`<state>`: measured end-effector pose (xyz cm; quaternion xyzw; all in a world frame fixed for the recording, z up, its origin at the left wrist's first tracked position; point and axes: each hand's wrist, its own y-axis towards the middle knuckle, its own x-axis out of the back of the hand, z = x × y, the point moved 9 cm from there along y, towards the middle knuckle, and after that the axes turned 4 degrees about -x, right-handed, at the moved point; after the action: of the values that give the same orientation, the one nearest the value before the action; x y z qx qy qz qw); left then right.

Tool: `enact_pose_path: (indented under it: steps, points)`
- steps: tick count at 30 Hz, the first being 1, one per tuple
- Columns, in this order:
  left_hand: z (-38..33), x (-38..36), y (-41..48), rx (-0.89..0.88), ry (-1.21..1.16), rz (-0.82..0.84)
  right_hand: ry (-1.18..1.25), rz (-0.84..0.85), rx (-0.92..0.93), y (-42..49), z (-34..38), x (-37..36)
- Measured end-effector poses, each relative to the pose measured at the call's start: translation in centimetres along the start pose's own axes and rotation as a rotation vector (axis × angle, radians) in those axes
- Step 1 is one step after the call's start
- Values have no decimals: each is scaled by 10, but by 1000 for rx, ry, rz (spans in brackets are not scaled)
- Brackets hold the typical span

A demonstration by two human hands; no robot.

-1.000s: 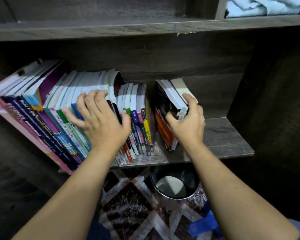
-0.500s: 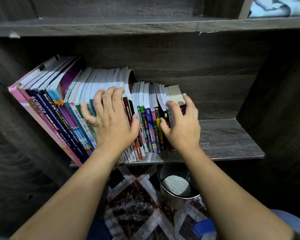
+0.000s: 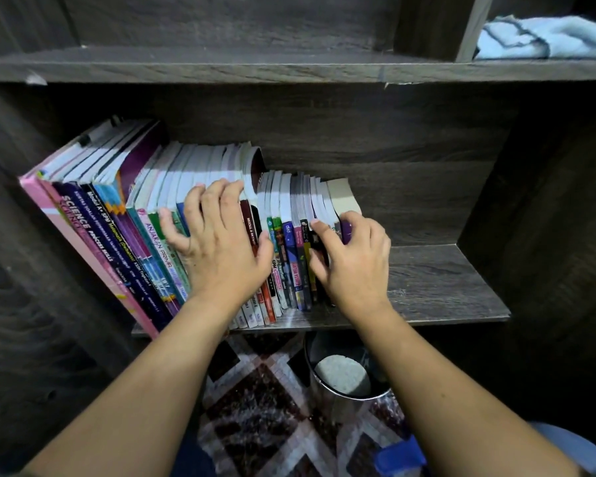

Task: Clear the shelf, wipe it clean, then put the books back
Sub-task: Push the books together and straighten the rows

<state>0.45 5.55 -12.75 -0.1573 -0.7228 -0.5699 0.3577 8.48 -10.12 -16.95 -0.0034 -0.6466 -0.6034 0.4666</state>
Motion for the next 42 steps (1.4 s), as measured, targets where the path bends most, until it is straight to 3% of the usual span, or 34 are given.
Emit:
enact_pose_path:
  steps: [4,10,13,19,23,25,28,34,38,42]
  points:
    - [-1,0,0,6,5,5,32,-33,-18,3,11,7]
    - [-1,1,0,9,3,20,229,237,-109,-1,23,-5]
    - [-1,1,0,7,-1,23,260,244,-77,-5,22,-3]
    - [-2,1,0,20,-8,28,509,281,-415,1,-19,-17]
    - [-2,-1,1,21,-17,18,330,170,-435,1,-40,-14]
    - [-1,-1,1,17,-23,8,304,244,-481,-9,-54,-29]
    - [1,-3,1,3,-36,-9,449,467,-598,-28,-64,-64]
    - [4,-6,1,-6,-22,11,608,465,-771,-34,-73,-84]
    - [4,-6,1,-13,-22,4,642,481,-762,-36,-75,-97]
    - [4,-4,1,-24,-11,-9,843,585,-797,-39,-84,-111]
